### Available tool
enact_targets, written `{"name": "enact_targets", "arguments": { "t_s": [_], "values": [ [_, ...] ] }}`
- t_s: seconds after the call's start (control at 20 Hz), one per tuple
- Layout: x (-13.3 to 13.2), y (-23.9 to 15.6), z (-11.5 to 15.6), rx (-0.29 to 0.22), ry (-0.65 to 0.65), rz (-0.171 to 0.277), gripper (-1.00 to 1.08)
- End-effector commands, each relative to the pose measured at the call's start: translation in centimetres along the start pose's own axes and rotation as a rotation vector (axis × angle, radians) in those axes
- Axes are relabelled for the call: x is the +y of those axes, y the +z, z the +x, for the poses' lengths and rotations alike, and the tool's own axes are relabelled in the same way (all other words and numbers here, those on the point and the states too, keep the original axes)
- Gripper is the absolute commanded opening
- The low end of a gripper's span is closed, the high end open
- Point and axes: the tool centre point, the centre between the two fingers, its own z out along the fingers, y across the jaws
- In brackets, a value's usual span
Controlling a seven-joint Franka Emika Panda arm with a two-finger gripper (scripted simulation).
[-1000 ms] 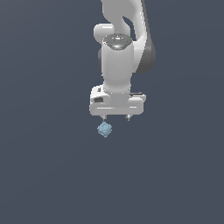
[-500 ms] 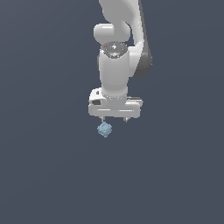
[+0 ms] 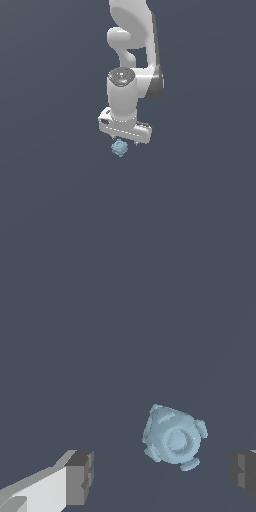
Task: Pick up the object and move it to a goal position.
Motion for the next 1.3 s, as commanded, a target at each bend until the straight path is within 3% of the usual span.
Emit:
{"name": "enact_targets", "arguments": {
  "t_s": [0.0,0.55,1.25],
  "values": [
    [0.9,1.4,-0.4,-0.010,0.078,-0.006,1.00],
    [3.5,5.0,-1.8,-0.030,0.281,-0.028,1.00],
    [3.8,7.5,-2.1,-0.032,0.301,-0.031,1.00]
  ]
}}
